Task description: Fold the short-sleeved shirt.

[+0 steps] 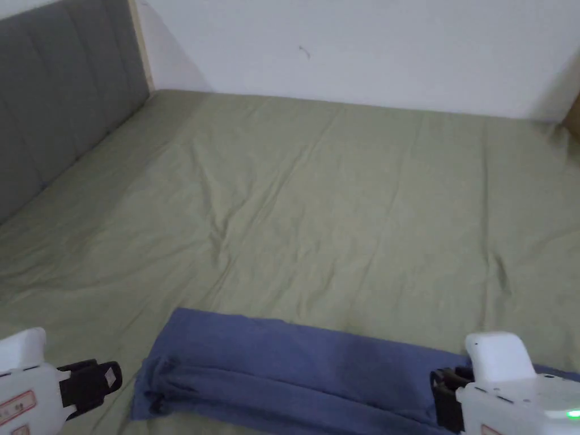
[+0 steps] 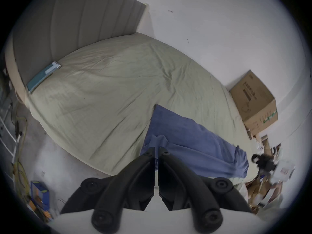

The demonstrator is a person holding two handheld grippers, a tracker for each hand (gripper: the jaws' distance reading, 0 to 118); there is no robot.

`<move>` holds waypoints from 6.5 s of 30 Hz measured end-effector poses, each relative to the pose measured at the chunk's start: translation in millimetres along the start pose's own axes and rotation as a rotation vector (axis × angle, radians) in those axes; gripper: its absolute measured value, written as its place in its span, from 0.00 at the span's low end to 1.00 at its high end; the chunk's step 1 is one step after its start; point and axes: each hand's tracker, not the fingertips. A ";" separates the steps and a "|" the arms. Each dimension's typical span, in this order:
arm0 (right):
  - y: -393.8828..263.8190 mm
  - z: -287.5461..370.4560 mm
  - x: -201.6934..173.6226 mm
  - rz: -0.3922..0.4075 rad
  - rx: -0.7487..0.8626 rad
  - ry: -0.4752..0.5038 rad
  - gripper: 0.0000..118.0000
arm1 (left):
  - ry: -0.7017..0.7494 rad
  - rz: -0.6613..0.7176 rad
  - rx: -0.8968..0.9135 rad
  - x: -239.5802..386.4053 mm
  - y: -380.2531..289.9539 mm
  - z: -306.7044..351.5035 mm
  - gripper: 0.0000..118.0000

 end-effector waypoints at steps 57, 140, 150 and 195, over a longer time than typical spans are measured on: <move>-131.9 38.3 166.8 -0.539 -0.154 -0.147 0.02 | -0.370 -0.613 -0.449 315.9 -140.3 -170.1 0.77; -57.0 21.7 81.1 -0.305 -0.157 -0.085 0.02 | -0.573 0.223 -0.509 101.9 -53.4 -199.9 0.10; -52.4 12.9 64.2 -0.281 -0.149 -0.029 0.02 | -0.323 0.244 -0.320 -8.3 12.9 -118.8 0.10; -110.0 17.7 139.7 -0.517 -0.179 -0.058 0.02 | -0.331 -0.154 -0.467 221.3 -61.1 -162.5 0.04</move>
